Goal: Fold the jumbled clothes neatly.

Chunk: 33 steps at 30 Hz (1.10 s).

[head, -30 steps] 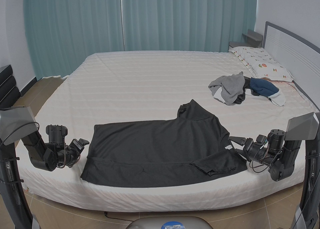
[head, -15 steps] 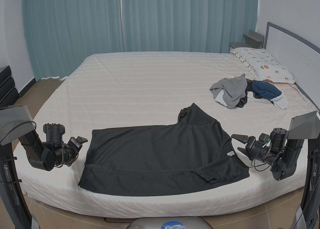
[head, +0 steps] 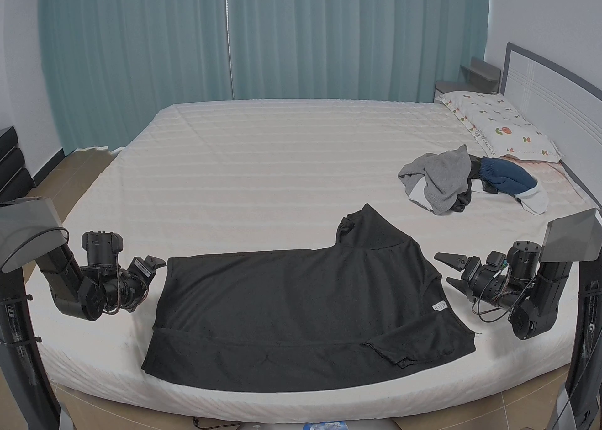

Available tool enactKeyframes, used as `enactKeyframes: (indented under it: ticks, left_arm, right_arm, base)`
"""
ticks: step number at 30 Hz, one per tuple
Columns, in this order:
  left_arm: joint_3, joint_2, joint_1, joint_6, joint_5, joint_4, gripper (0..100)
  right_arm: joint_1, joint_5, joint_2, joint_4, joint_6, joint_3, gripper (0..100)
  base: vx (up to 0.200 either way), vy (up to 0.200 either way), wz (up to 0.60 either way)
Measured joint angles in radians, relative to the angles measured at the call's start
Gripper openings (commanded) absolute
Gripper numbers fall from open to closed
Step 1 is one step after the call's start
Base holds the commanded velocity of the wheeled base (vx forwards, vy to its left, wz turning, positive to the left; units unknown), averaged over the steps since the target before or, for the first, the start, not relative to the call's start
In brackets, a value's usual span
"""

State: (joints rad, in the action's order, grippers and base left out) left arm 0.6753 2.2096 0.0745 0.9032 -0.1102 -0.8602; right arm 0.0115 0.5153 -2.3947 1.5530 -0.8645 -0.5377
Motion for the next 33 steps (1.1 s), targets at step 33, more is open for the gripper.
enactKeyframes:
  ticks: [33]
  left_arm:
    - [0.398,0.200,-0.009,-0.267,-0.157,0.140,100]
  right_arm:
    - [-0.011,-0.086,-0.002,0.000,0.005,-0.009,100]
  base:
    - [0.000,0.000,0.00]
